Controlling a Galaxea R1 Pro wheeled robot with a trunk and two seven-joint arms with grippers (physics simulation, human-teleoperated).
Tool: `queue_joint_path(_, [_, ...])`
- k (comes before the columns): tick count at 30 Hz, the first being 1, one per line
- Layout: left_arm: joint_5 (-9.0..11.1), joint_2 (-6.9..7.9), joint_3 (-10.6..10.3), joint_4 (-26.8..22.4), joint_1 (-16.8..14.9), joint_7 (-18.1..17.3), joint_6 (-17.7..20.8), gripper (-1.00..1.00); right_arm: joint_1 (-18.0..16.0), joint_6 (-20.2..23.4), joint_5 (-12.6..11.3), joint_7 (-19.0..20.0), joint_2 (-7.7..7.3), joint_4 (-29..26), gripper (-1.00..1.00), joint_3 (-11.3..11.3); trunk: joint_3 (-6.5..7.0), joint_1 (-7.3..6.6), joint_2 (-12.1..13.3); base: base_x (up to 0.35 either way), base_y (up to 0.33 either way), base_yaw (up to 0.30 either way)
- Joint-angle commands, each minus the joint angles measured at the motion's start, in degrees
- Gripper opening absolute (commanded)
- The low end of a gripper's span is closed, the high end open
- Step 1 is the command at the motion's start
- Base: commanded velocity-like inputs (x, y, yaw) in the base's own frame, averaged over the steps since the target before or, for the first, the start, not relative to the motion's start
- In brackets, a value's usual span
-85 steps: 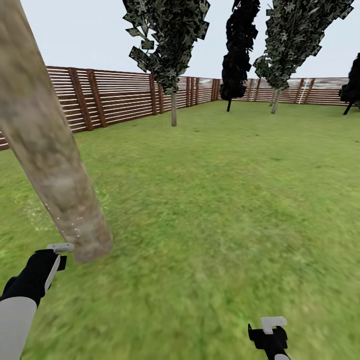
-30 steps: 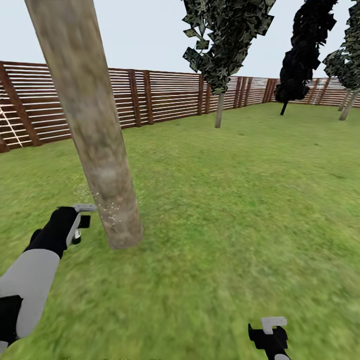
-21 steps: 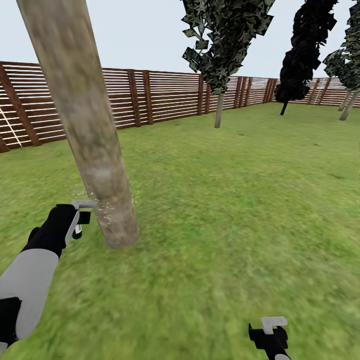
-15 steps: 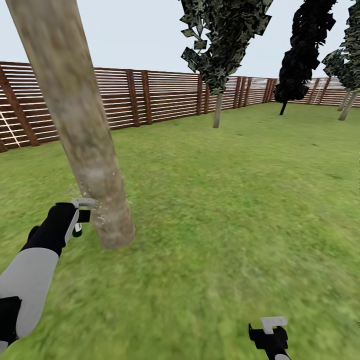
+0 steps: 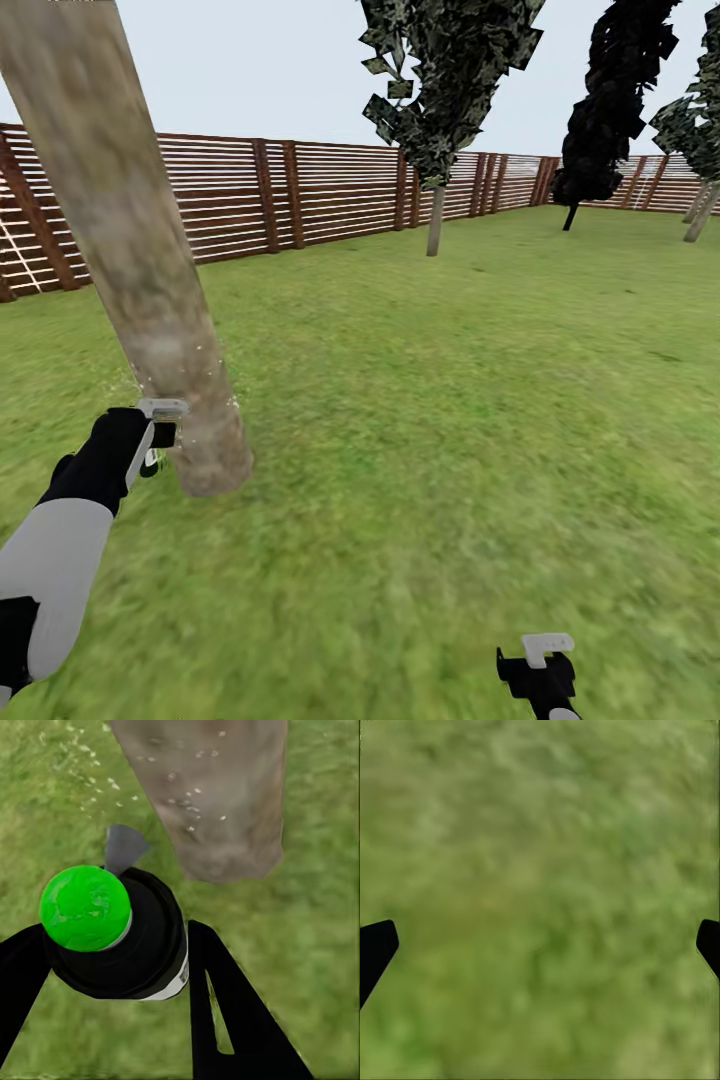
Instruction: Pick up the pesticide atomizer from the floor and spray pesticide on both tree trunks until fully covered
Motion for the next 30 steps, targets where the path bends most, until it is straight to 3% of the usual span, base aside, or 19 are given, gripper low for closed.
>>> queue_joint_path(1, [-0.28,0.07,0.04,-0.04,0.04,-0.11,0.22,-1.00,-0.01,-0.09,-0.25,-0.22,-0.01,0.01,1.00,0.47,-0.05,-0.01,-0.02,0.076,-0.275,0.264])
queue_joint_path(15, [-0.55,0.42,0.20,-0.02,0.30,0.40,0.12,-1.00,-0.01,-0.09,-0.25,-0.22,0.00,0.01,1.00,0.48,-0.05,-0.01,-0.02,0.165,-0.213,0.183])
queue_joint_path(19, [-0.31,0.30,0.13,-0.02,0.41,4.67,0.08,-1.00,-0.01,-0.09,-0.25,-0.22,0.00,0.01,1.00,0.48,-0.05,-0.01,-0.02,0.023,-0.007,0.276])
queue_joint_path(22, [-0.16,0.08,0.11,0.39,0.46,4.87,0.04,-1.00,-0.01,-0.09,-0.25,-0.22,0.00,0.01,1.00,0.48,-0.05,-0.01,-0.02,0.000,-0.007,0.260])
queue_joint_path(30, [-0.04,-0.19,0.22,0.05,2.03,5.14,-0.01,-1.00,-0.01,-0.08,-0.24,-0.22,0.00,0.03,1.00,0.47,-0.05,-0.01,-0.02,0.196,-0.141,0.020])
